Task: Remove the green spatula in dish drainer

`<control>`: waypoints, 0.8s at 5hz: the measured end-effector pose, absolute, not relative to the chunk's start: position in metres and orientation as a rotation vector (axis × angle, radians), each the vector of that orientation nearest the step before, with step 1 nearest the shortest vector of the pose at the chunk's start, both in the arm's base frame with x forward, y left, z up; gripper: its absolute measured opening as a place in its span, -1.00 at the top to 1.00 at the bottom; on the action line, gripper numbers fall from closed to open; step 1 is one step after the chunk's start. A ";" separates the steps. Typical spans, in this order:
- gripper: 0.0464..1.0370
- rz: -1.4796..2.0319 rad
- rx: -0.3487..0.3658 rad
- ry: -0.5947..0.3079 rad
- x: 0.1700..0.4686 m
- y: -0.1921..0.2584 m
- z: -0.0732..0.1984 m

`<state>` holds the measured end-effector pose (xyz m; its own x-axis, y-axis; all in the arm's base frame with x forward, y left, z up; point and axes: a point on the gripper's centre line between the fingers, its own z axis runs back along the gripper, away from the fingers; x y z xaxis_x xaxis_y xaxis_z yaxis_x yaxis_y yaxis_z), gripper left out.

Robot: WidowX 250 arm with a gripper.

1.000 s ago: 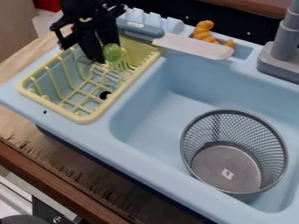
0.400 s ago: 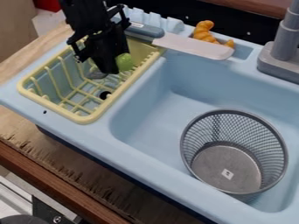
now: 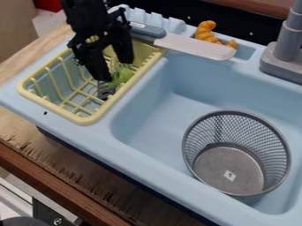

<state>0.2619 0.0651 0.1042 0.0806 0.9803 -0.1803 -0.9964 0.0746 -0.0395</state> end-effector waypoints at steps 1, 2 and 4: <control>-0.93 1.412 -0.181 0.016 0.261 0.057 0.118; -0.92 1.335 -0.179 -0.067 0.257 0.051 0.137; -0.92 0.995 -0.106 -0.090 0.250 0.028 0.155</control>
<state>0.2495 0.0279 0.1548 0.5419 0.8400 0.0269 -0.8313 0.5404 -0.1305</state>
